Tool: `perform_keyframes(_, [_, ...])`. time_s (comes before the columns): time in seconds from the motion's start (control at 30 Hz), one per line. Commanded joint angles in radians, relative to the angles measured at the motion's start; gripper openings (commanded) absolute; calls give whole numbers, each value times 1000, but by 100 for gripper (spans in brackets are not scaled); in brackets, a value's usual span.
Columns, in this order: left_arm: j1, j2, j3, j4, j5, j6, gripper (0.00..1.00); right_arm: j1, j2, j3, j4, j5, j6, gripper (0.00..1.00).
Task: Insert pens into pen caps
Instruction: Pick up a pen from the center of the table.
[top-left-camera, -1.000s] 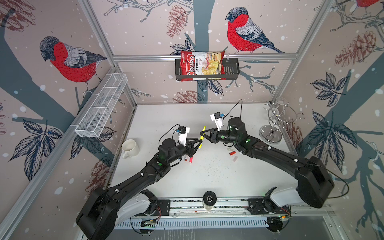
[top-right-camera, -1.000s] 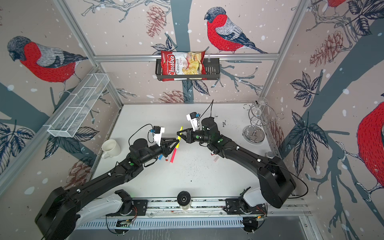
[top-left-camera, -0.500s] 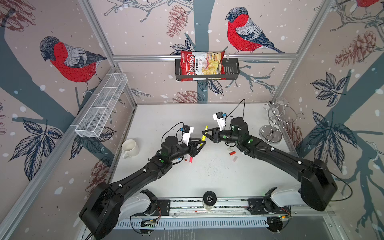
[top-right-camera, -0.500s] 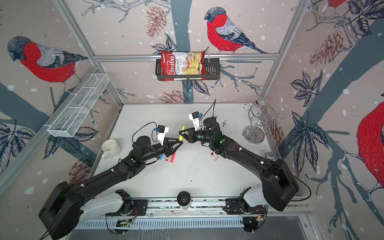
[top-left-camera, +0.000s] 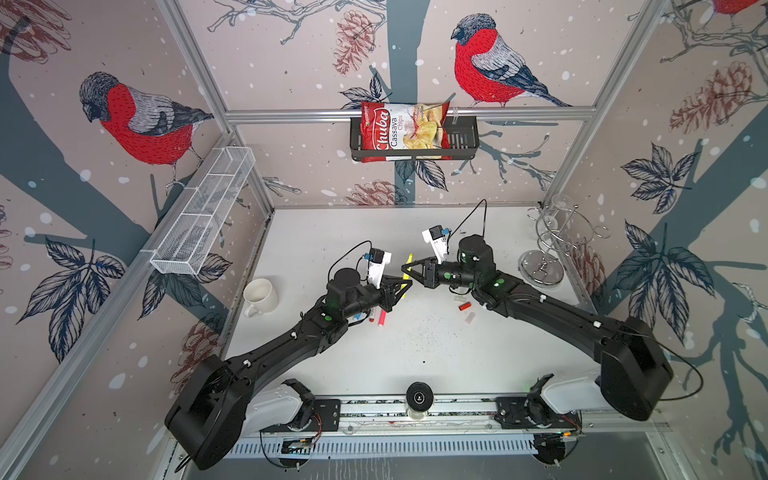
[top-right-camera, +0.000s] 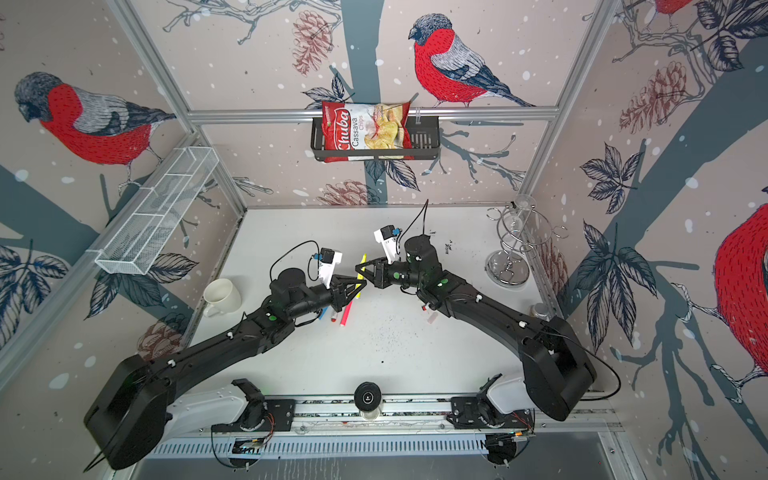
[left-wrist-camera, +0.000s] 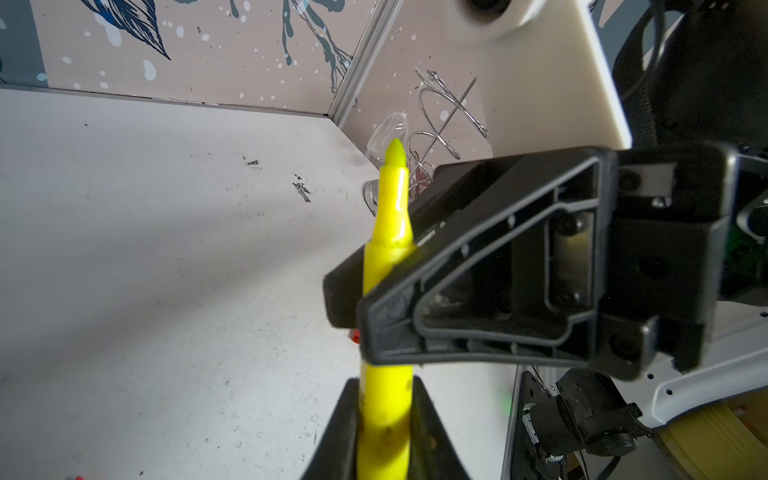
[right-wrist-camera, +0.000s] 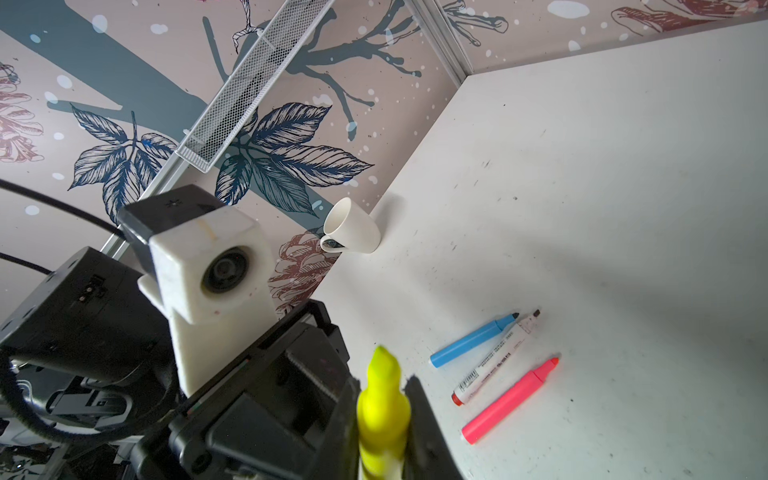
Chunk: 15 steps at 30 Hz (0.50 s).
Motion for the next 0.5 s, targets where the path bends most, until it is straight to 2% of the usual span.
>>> perform_keyframes(0.0, [-3, 1, 7, 24, 15, 11, 12, 3, 3, 5, 35, -7, -12, 12])
perform_keyframes(0.17, [-4, 0, 10, 13, 3, 16, 0, 2, 3, 7, 34, -6, -12, 12])
perform_keyframes(0.27, [-3, -8, 9, 0, -22, 20, 0, 3, 0, 8, 26, 0, -13, 15])
perform_keyframes(0.37, [-3, -27, 1, -22, -68, 31, 0, 2, -11, 6, 6, 27, -17, 35])
perform_keyframes(0.47, [-2, -55, -21, -20, -103, 35, 0, 1, -32, -5, -6, 72, -13, 50])
